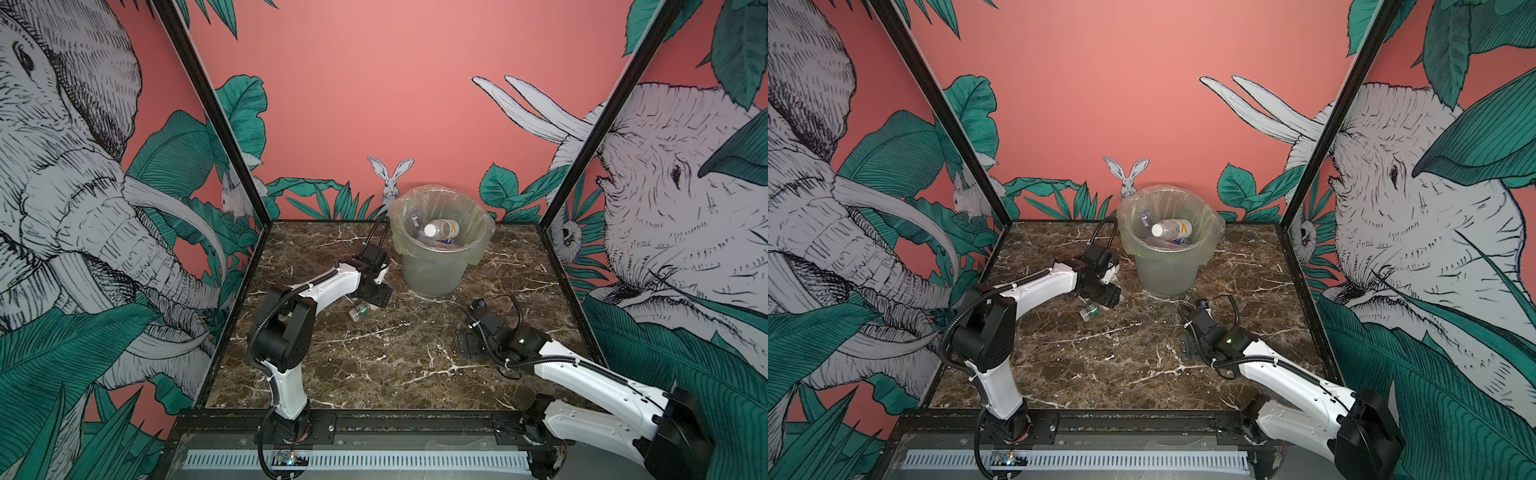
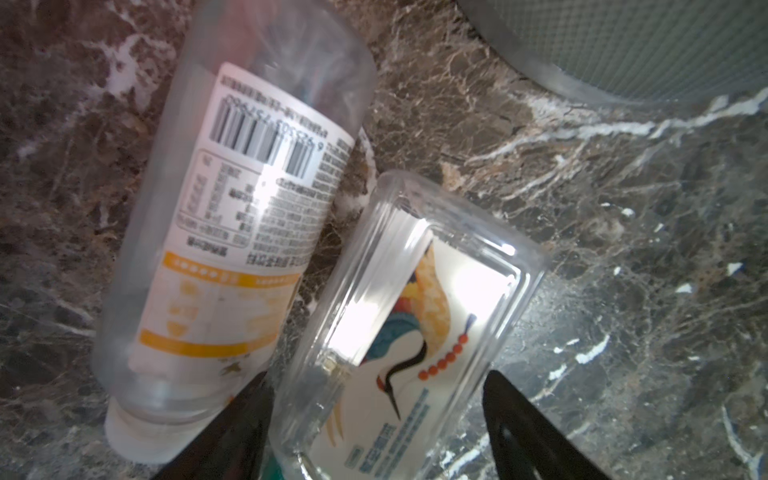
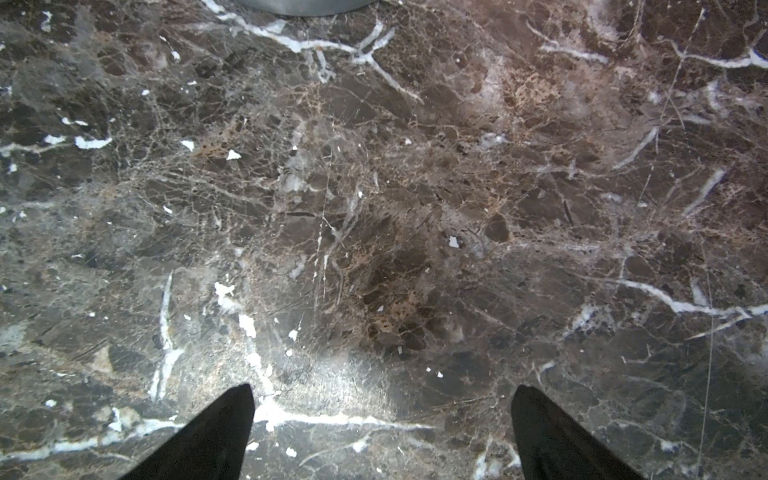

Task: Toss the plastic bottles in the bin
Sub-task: 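Lower the left gripper over the square crane-labelled clear bottle, then close the left gripper around the crane-labelled bottle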

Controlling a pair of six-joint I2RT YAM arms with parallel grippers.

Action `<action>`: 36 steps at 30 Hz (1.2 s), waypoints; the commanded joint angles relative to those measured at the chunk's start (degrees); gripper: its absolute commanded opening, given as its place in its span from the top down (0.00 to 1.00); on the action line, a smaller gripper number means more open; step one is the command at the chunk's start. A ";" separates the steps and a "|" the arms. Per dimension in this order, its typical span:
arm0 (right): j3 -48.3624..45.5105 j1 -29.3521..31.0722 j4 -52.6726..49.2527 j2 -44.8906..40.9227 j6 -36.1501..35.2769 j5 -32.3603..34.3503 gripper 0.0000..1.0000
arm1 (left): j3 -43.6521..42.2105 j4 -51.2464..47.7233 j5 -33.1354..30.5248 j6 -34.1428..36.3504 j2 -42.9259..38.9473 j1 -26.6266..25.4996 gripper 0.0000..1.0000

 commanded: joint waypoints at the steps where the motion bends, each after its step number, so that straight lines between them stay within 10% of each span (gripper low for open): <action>1: -1.03 0.11 0.44 -0.75 0.39 0.82 0.01 | 0.91 -3.54 1.52 -0.33 -1.60 -1.09 0.20; 36: -3.00 0.03 -1.06 -4.38 1.53 1.55 0.01 | 6.68 -7.48 -0.85 -0.33 8.52 -3.56 0.20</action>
